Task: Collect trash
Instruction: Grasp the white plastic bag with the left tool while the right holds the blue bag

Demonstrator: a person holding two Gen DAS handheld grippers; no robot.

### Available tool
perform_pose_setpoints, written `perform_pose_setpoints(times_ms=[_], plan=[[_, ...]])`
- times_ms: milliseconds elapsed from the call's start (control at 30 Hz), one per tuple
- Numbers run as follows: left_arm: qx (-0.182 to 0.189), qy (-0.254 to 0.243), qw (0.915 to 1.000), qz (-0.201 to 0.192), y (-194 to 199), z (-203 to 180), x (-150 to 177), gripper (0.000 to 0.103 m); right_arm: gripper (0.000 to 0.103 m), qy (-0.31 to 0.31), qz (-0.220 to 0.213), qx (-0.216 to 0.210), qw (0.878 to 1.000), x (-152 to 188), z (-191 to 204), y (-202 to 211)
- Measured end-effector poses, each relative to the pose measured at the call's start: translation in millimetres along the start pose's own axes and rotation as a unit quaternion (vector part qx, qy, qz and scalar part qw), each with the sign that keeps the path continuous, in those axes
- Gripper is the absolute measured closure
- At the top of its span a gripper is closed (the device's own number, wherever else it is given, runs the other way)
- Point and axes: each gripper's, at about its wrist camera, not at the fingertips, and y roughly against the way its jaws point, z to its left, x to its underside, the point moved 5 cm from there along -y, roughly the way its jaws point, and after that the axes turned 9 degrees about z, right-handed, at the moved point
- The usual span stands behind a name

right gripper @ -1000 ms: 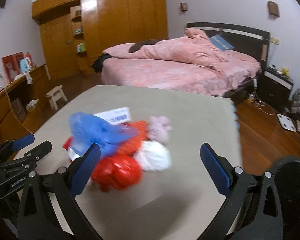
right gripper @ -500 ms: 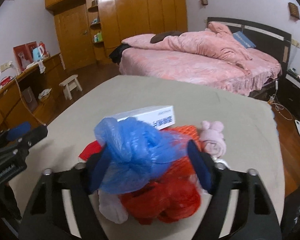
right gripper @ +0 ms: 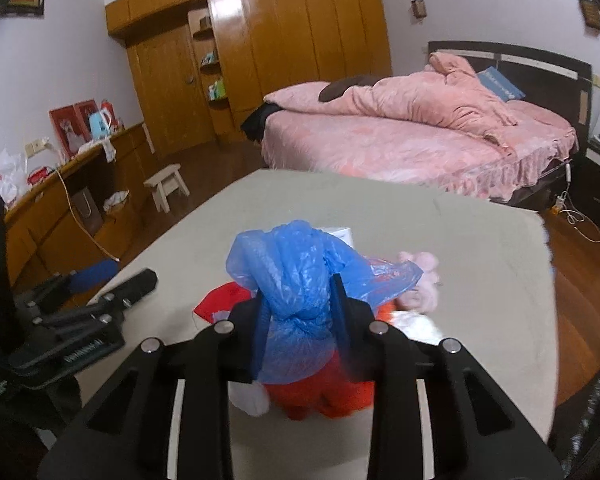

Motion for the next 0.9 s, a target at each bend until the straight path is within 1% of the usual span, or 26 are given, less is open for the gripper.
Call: perform_pose_setpoints(times_ms=[100,267,400,467,500,533,567,600,667,733,767,800,900], plan=[[0.016,-0.01,0.9998,0.005,0,-19,4,0.035,0.075,-0.004,0.001,0.014,1.0,9,-12,10],[0.041,-0.03,0.9985,0.019,-5,-51,12,0.036,0.075,-0.017,0.016,0.031,0.999,30,-32,13],[0.057,-0.042,0.9971,0.028,-9,-73,18,0.04,0.075,-0.025,0.027,0.041,0.998,46,-42,14],[0.061,-0.045,0.9966,0.032,-13,-80,20,0.045,0.075,-0.03,0.03,0.042,0.998,50,-45,15],[0.063,-0.048,0.9962,0.037,-16,-84,21,0.05,0.075,-0.032,0.031,0.043,0.998,51,-47,15],[0.064,-0.05,0.9958,0.043,-20,-87,24,0.059,0.075,-0.033,0.033,0.044,0.998,54,-48,15],[0.067,-0.052,0.9951,0.051,-24,-91,25,0.065,0.075,-0.035,0.034,0.045,0.998,56,-49,16],[0.076,-0.054,0.994,0.057,-27,-93,27,0.075,0.075,-0.036,0.035,0.046,0.998,58,-49,16],[0.078,-0.062,0.9933,0.058,-29,-99,28,0.079,0.075,-0.038,0.037,0.046,0.998,60,-51,17],[0.076,-0.071,0.9933,0.051,-25,-103,29,0.087,0.075,-0.038,0.038,0.046,0.998,61,-53,19],[0.077,-0.071,0.9935,0.047,-22,-104,29,0.089,0.075,-0.037,0.037,0.045,0.998,61,-53,21],[0.079,-0.069,0.9935,0.043,-19,-104,28,0.091,0.075,-0.036,0.036,0.045,0.998,61,-53,22],[0.082,-0.065,0.9942,0.024,0,-104,23,0.091,0.075,-0.033,0.027,0.042,0.998,59,-51,31]])
